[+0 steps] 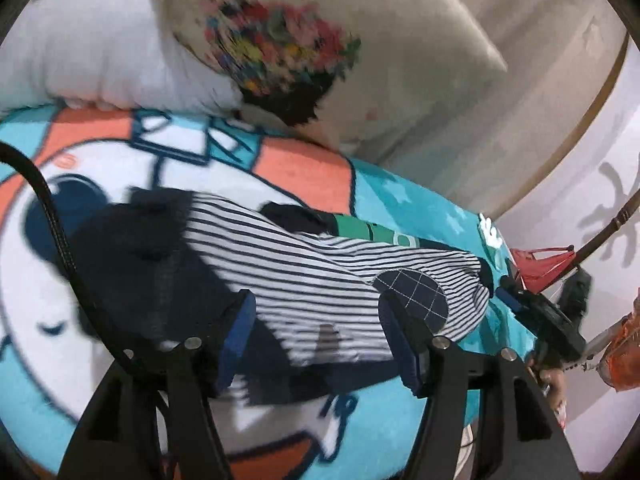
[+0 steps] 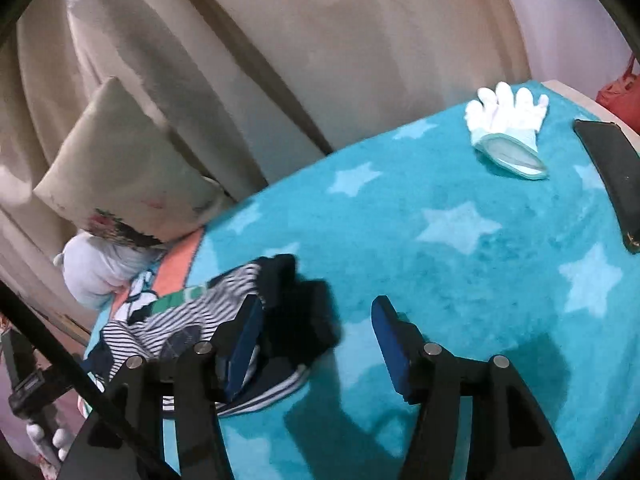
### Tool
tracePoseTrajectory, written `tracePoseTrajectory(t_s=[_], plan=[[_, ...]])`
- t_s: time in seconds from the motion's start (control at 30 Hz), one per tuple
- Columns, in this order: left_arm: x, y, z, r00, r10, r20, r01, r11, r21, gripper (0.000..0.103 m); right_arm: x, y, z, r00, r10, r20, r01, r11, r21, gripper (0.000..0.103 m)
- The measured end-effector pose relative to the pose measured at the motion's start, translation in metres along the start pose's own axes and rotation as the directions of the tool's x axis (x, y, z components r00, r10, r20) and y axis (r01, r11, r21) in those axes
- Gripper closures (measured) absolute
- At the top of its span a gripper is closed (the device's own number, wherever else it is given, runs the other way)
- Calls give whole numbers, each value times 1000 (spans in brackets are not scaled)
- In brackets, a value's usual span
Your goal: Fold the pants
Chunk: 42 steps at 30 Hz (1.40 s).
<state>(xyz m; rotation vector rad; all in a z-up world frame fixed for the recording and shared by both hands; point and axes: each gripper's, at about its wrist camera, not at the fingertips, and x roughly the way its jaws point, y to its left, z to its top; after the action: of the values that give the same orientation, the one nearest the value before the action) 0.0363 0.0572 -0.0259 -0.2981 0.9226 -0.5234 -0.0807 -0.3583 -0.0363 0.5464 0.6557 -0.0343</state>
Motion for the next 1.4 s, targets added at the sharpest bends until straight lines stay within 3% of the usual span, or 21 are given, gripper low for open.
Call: tracePoseTrajectory(t_s=[0.13,0.17,0.23,0.33,0.4,0.5,0.57,0.63,0.67,0.7,0.77,0.83,0.9,0.93,0.97,1.0,1.13,1.27,1.4], plan=[[38,8,-4,993,88,-83,-92,995,-48,42,-6,37,-7,996,79,31,-76,994,-81,41],[39,9,-7,995,78,-68,-82,995,-48,42,-4,48,-7,994,108,22,-105,990,-97,41],[36,6,-11,994,95,-61,-97,995,-22,42,5,71,-5,981,189,-31,-192,974,-118,41],[33,5,-20,995,97,-38,-98,995,-10,42,32,113,-3,941,306,-148,-324,938,-125,41],[31,4,-26,995,101,-26,-100,995,7,42,59,141,-1,880,406,-246,-436,896,-81,41],[30,6,-26,996,93,-16,-93,996,8,42,109,178,-4,751,548,-369,-566,821,67,41],[30,6,-25,996,88,-19,-88,996,4,42,145,198,-11,695,567,-442,-575,808,132,41],[30,7,-24,996,82,-23,-82,997,2,42,188,215,-24,639,541,-547,-543,821,177,41],[30,7,-24,997,79,-25,-79,997,3,42,204,216,-27,643,508,-573,-505,844,181,42],[29,8,-25,997,74,-25,-74,997,5,42,215,212,-29,667,466,-581,-462,871,167,56],[29,8,-25,998,62,-23,-62,998,7,42,222,206,-21,703,448,-552,-446,883,147,64],[29,8,-25,998,57,-21,-57,998,6,42,217,197,-7,788,373,-489,-385,919,82,74],[30,8,-25,998,58,-21,-58,998,6,41,209,193,-4,806,345,-481,-363,930,60,73],[30,8,-25,998,56,-22,-56,998,7,40,199,192,-2,838,313,-448,-333,942,36,68],[31,8,-25,998,54,-23,-54,999,7,40,182,190,0,875,277,-396,-304,953,-6,51],[31,8,-24,998,53,-27,-52,999,6,40,171,189,4,890,277,-362,-307,951,-27,38],[27,11,-21,998,33,-44,-34,999,-25,40,123,164,9,904,323,-281,-345,938,-30,38],[7,-2,-21,1000,11,-16,-11,1000,-3,40,78,120,1,968,173,-184,-192,977,-93,37],[-8,-31,-14,999,-6,32,4,998,65,40,43,77,-6,994,55,-96,-63,995,-72,34]])
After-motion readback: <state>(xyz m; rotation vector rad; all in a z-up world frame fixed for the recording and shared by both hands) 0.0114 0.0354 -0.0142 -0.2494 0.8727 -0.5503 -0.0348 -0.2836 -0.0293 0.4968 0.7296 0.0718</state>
